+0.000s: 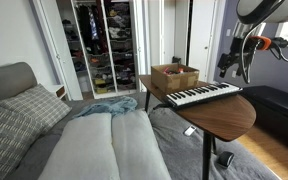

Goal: Press a white key on the middle of the piano

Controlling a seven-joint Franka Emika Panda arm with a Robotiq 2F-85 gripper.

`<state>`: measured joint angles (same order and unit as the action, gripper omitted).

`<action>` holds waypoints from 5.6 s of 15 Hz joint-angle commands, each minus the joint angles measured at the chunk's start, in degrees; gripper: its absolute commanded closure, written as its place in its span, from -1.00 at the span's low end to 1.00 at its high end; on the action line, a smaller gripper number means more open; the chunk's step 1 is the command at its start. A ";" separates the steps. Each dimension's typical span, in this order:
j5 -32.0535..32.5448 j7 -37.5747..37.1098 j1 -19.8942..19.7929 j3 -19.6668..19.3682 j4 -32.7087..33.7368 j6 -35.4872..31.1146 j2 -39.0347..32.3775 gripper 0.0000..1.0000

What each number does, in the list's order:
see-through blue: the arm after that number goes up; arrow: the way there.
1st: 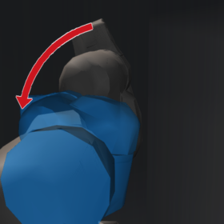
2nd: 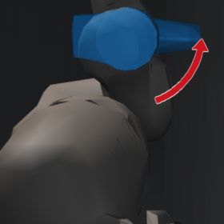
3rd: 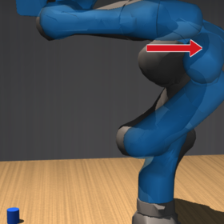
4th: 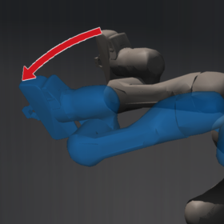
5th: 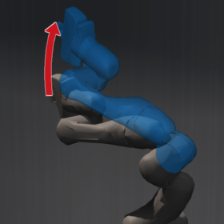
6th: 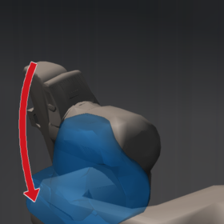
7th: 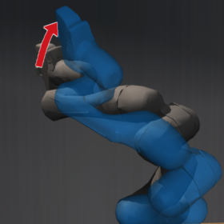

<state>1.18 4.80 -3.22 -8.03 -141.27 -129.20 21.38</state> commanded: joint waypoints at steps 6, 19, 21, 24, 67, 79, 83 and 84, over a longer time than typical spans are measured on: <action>-4.27 9.76 3.11 0.21 1.36 4.73 -3.56 0.40; -11.48 19.75 5.66 0.50 2.46 2.93 -7.32 1.00; -11.98 20.57 5.75 0.63 2.55 3.05 -7.65 1.00; -12.74 21.46 5.97 0.75 2.53 3.30 -7.77 1.00; -10.82 12.84 4.83 3.58 1.99 -0.11 -9.36 1.00; -8.92 12.57 3.92 3.30 2.15 0.40 -3.48 0.22; -7.87 12.01 3.58 3.22 2.25 0.57 -1.62 -0.35; -7.59 11.92 3.50 3.22 2.27 0.60 -1.12 -0.47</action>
<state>-8.27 18.59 0.96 -5.33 -138.71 -128.58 18.06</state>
